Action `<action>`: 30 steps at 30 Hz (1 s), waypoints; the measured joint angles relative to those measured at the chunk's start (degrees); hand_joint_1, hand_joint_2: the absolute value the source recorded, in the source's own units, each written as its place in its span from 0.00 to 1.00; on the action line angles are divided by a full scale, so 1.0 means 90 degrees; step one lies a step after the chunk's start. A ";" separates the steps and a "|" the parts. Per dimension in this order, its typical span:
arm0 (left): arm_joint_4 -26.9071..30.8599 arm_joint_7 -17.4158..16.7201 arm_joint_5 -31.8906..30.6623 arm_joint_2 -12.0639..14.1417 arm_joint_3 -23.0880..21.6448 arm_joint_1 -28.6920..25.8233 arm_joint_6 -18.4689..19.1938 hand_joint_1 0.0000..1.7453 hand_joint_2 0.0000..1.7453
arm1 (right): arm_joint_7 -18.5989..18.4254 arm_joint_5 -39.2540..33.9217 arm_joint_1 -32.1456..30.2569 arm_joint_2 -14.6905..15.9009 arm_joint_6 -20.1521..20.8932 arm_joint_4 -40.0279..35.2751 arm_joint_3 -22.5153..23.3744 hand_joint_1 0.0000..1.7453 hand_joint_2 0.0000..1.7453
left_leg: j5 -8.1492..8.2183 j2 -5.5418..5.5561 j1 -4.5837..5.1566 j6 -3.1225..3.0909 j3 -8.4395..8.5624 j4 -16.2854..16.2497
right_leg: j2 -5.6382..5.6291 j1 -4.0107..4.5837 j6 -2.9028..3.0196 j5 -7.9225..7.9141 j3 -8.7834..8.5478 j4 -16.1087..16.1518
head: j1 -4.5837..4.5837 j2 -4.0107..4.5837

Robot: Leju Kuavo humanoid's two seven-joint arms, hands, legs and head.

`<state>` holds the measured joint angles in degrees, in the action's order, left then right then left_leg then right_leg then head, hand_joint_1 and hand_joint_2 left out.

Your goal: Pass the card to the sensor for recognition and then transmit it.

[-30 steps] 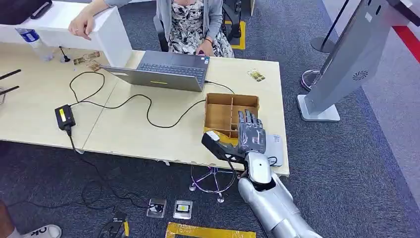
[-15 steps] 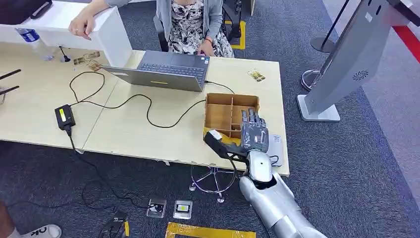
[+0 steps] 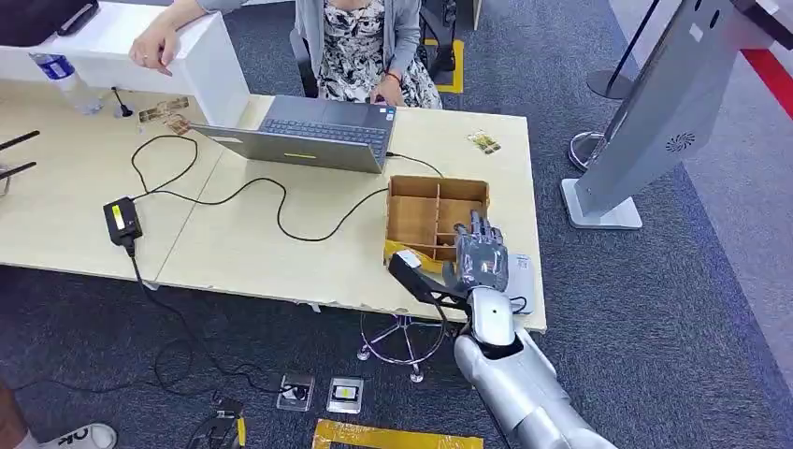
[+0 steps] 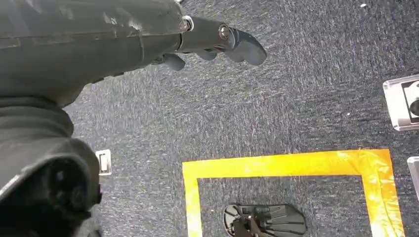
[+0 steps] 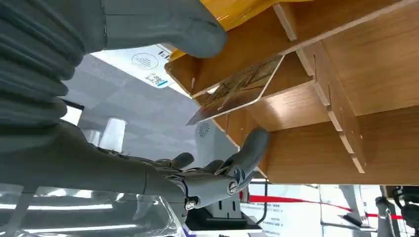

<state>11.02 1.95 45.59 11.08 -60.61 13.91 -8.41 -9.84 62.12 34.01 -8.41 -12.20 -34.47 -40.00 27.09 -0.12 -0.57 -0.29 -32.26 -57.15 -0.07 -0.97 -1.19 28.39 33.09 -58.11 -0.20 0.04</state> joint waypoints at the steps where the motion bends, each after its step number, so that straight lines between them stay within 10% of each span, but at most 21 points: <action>1: 0.0000 -0.0002 -0.0002 0.0000 0.0000 0.0000 0.0000 0.00 0.00 | 0.0000 0.0002 0.0000 0.0007 -0.0007 0.0000 0.0007 0.00 1.00 | 0.0000 0.0000 0.0000 0.0000 0.0000 0.0000 | 0.0000 0.0000 0.0000 0.0000 0.0000 0.0000 | 0.0000 0.0000; 16: 0.0000 -0.0005 -0.0032 0.0000 0.0002 -0.0006 -0.0007 0.00 0.00 | -0.0092 0.0019 -0.0083 0.0092 -0.0187 0.0002 0.0012 0.01 1.00 | 0.0000 0.0000 0.0000 0.0000 0.0000 0.0000 | 0.0000 0.0000 0.0000 0.0000 0.0000 0.0000 | 0.0002 0.0000; 17: 0.0000 -0.0005 -0.0032 0.0000 0.0002 -0.0006 -0.0007 0.00 0.00 | -0.0090 0.0019 -0.0084 0.0095 -0.0189 0.0002 0.0012 0.93 1.00 | 0.0000 0.0000 0.0000 0.0000 0.0000 0.0000 | -0.0001 0.0000 0.0000 0.0000 0.0000 0.0000 | 0.0000 0.0000; 30: -0.0002 -0.0003 -0.0051 0.0053 0.0053 -0.0018 0.0083 0.00 0.00 | 0.0073 0.0019 -0.0103 0.0095 -0.0269 0.0061 0.0015 1.00 1.00 | 0.0000 0.0000 0.0000 0.0001 0.0000 0.0000 | 0.0000 0.0000 0.0000 0.0000 -0.0001 0.0000 | 0.0000 0.0000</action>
<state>10.99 1.92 45.13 11.56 -60.13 13.75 -7.67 -9.18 62.29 33.08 -7.56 -14.62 -33.92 -39.87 27.10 -0.12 -0.57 -0.28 -32.26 -57.14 -0.07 -0.97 -1.19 28.39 33.08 -58.11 -0.20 0.04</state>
